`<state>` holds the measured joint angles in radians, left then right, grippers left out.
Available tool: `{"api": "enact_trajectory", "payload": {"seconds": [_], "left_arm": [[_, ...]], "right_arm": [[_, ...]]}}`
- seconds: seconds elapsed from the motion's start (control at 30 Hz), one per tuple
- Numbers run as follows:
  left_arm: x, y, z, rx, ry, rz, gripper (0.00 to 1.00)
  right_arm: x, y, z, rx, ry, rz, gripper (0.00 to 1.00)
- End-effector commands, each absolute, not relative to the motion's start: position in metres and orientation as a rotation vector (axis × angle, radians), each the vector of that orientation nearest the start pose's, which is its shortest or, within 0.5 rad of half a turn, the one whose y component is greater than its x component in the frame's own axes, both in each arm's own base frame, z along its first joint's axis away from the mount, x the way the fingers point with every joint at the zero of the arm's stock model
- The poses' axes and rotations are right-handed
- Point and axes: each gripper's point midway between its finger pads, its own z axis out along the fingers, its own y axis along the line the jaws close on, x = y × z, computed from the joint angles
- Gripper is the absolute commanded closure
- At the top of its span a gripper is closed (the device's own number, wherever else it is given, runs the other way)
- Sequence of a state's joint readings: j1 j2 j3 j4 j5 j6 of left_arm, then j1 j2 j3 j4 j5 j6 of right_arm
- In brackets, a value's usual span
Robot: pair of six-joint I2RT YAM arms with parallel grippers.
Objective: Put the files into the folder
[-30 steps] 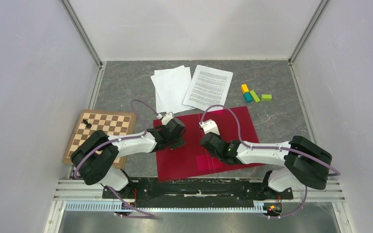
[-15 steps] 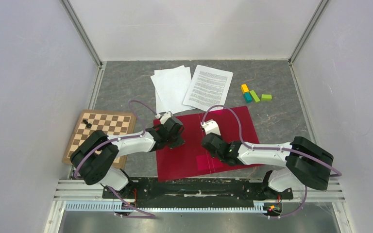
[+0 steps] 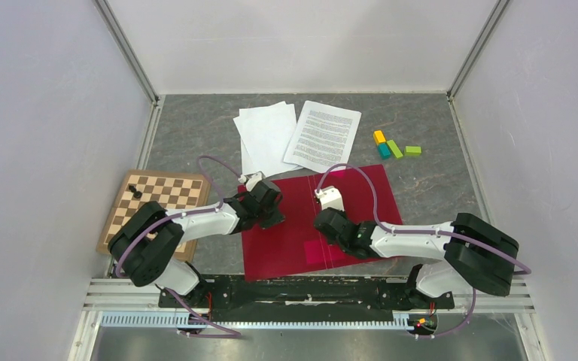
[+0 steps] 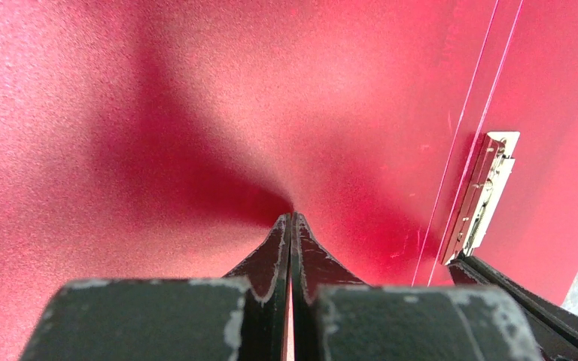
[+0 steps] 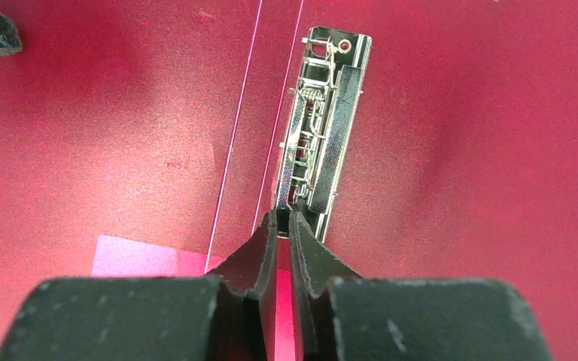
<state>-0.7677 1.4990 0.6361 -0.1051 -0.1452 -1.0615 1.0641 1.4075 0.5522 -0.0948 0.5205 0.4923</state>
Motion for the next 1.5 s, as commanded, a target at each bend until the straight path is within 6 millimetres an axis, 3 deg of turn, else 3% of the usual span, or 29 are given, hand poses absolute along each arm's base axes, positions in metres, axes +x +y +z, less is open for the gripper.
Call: {"api": "enact_trajectory", "payload": {"seconds": [0.0,0.27,0.77,0.87,1.07,1.23,1.47], "left_arm": [[0.180,-0.148,-0.053,-0.448,2.777,-0.006,0.98],[0.178,-0.142,-0.056,-0.471,2.789,-0.007,0.98],[0.180,-0.139,-0.056,-0.482,2.790,-0.015,0.98],[0.181,-0.142,-0.054,-0.460,2.795,-0.034,0.98],[0.188,-0.159,-0.040,-0.360,2.798,-0.151,0.98],[0.200,-0.173,-0.017,-0.250,2.779,-0.207,0.98],[0.213,-0.186,0.015,-0.097,2.751,-0.259,0.98]], "right_arm": [[0.157,0.124,-0.031,-0.648,2.514,-0.350,0.93],[0.153,0.119,-0.036,-0.633,2.538,-0.376,0.95],[0.164,0.127,-0.011,-0.588,2.490,-0.348,0.95],[0.167,0.139,-0.004,-0.584,2.482,-0.289,0.94],[0.189,0.176,0.032,-0.551,2.398,-0.154,0.91],[0.207,0.209,0.066,-0.505,2.314,-0.010,0.83],[0.222,0.230,0.100,-0.441,2.209,0.249,0.66]]}}
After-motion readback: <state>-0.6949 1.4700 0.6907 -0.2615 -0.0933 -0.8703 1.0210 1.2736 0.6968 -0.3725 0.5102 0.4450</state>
